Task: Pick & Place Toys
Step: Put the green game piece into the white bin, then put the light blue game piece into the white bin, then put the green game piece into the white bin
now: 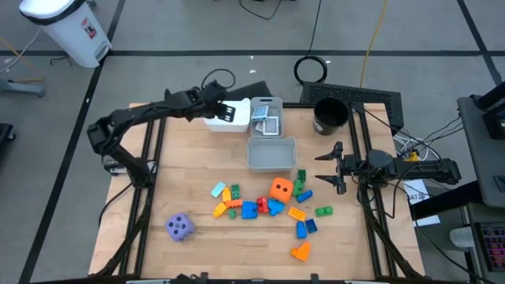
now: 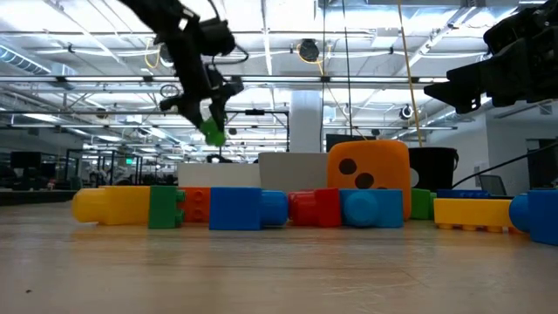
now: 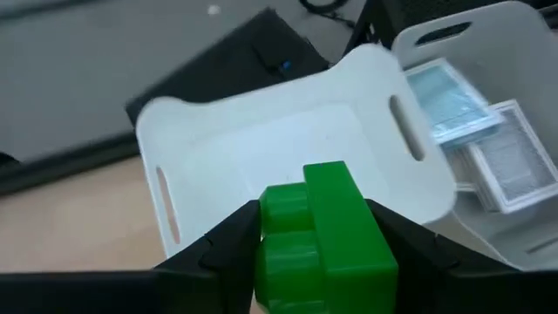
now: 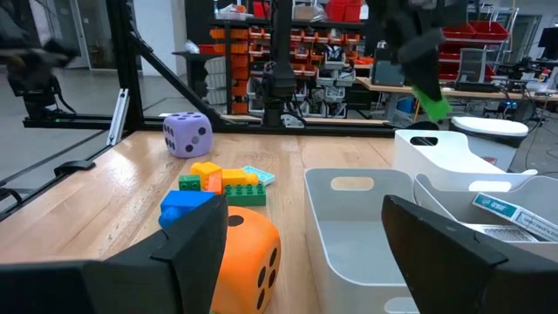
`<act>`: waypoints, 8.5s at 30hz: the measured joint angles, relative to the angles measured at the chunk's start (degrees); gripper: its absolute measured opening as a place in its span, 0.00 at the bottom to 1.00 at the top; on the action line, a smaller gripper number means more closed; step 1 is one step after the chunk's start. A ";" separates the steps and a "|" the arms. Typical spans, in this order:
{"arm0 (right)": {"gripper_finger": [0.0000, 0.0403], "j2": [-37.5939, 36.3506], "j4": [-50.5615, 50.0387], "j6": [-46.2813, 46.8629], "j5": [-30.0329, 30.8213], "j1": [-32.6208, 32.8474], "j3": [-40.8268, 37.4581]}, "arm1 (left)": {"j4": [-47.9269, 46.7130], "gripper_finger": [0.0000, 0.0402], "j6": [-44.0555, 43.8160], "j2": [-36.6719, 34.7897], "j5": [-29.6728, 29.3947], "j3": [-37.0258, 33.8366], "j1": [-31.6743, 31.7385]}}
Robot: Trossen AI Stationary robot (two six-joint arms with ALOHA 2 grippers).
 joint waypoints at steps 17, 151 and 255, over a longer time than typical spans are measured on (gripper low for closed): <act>0.69 0.00 -0.01 0.00 0.00 -0.01 0.02 | 8.47 0.66 2.84 0.02 3.20 -4.67 3.55; 0.69 0.09 -0.02 0.00 0.00 -0.02 0.01 | 10.58 0.36 1.06 -12.95 -17.57 -17.42 -35.15; 0.69 0.09 -0.02 0.02 0.00 0.00 0.02 | 3.34 0.61 -23.01 3.42 10.39 -16.50 -37.64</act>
